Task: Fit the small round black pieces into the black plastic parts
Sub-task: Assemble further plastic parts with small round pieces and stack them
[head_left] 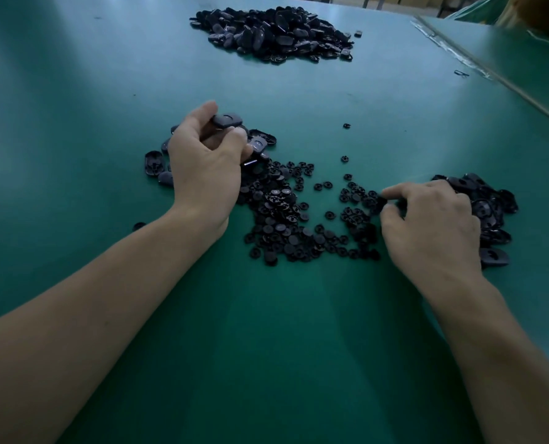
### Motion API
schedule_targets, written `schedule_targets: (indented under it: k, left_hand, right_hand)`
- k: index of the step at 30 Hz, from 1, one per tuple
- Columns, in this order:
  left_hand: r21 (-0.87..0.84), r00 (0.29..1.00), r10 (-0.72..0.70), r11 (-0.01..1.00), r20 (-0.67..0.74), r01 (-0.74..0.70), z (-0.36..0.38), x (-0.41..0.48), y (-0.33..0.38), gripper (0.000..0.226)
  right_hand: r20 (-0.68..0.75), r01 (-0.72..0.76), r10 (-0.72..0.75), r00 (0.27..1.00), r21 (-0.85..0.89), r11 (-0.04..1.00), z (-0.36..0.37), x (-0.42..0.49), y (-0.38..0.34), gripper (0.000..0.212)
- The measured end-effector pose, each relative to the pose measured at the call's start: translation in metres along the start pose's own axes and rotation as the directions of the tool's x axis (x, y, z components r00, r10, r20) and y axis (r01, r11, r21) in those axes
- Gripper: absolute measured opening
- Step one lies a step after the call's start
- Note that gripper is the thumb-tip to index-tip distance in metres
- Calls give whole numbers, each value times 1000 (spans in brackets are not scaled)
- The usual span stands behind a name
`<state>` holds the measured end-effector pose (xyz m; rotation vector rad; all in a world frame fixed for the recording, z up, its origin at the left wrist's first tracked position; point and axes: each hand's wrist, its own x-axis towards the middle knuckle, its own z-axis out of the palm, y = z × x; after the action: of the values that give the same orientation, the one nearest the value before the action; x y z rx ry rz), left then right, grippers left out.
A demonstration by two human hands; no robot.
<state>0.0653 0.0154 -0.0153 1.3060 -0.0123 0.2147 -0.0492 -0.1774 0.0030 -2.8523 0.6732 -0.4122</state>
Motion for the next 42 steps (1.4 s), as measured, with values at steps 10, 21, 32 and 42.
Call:
schedule_targets:
  k: [10,21,32,42]
  left_hand:
    - [163,998,6,987,62,-16,0,-6,2,74]
    - [296,921,154,917,357,-268,3,-17,5,26]
    - [247,871,179,915,457,-318,3,-18,2,19]
    - [248,775,258,849,577,-467,5,-29,5,25]
  right_hand:
    - [-59,0,5,998,76,997,3,3,2,26]
    - [-46,-57,60,997,50,997,1,2,2,24]
    - [-178,14,10,984,134,991,3,5,5,25]
    - [-363,469,-306,880,565,679,11,-1,-18,21]
